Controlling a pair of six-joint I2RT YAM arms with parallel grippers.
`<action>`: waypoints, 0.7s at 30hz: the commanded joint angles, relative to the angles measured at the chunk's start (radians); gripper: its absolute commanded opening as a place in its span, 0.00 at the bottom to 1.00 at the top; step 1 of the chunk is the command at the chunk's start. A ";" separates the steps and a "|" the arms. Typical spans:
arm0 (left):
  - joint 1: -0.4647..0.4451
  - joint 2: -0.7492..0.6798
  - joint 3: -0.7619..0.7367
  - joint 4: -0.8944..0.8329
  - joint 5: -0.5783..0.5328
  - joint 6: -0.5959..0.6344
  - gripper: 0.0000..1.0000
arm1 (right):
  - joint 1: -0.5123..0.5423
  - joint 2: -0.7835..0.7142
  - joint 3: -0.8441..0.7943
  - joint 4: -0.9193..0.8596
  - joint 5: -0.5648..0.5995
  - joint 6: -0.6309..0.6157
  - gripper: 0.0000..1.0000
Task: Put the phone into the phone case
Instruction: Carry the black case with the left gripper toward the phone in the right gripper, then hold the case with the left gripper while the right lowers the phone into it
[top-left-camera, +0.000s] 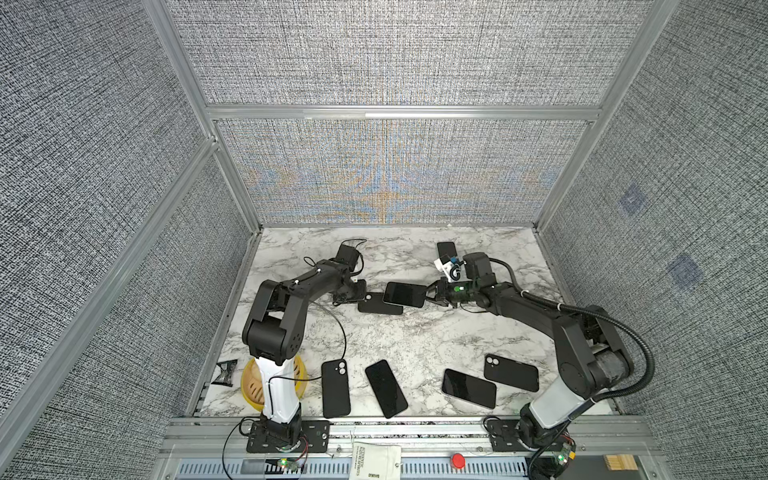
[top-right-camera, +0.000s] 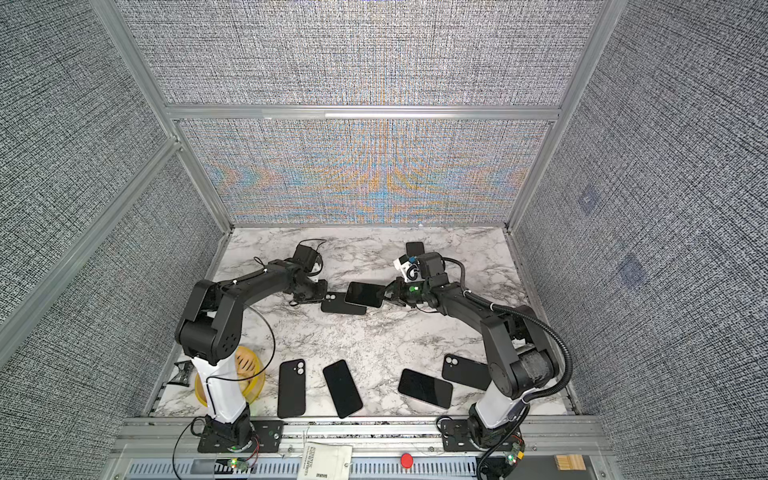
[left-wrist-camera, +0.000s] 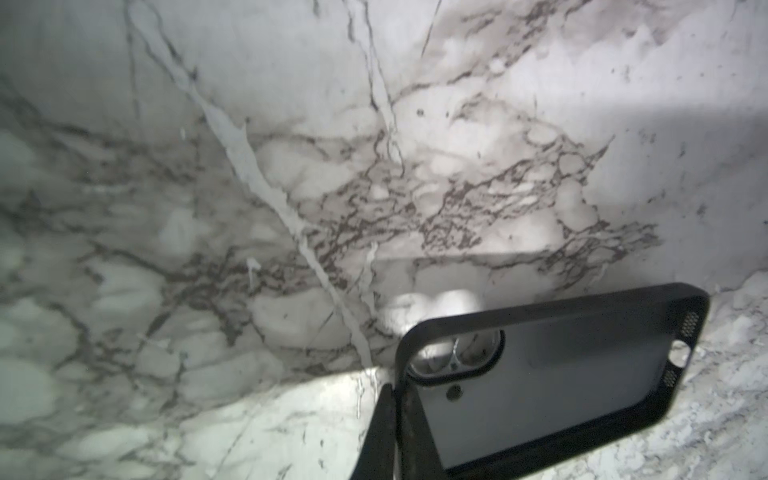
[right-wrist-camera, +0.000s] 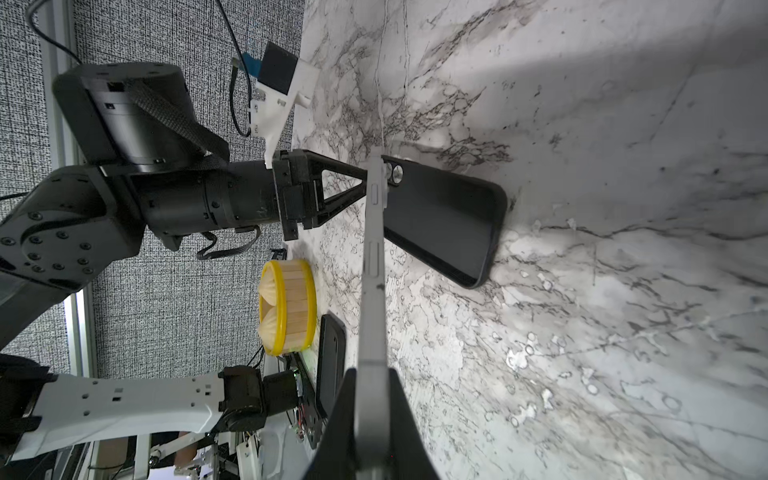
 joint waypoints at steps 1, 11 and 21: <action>-0.009 -0.030 -0.059 0.079 0.017 -0.094 0.07 | 0.000 -0.012 -0.002 -0.019 -0.068 -0.029 0.00; -0.025 -0.064 -0.135 0.169 0.066 -0.172 0.19 | 0.003 0.037 0.085 -0.172 -0.154 -0.121 0.00; 0.015 -0.156 -0.126 0.162 0.159 -0.170 0.34 | 0.002 0.185 0.266 -0.356 -0.177 -0.224 0.00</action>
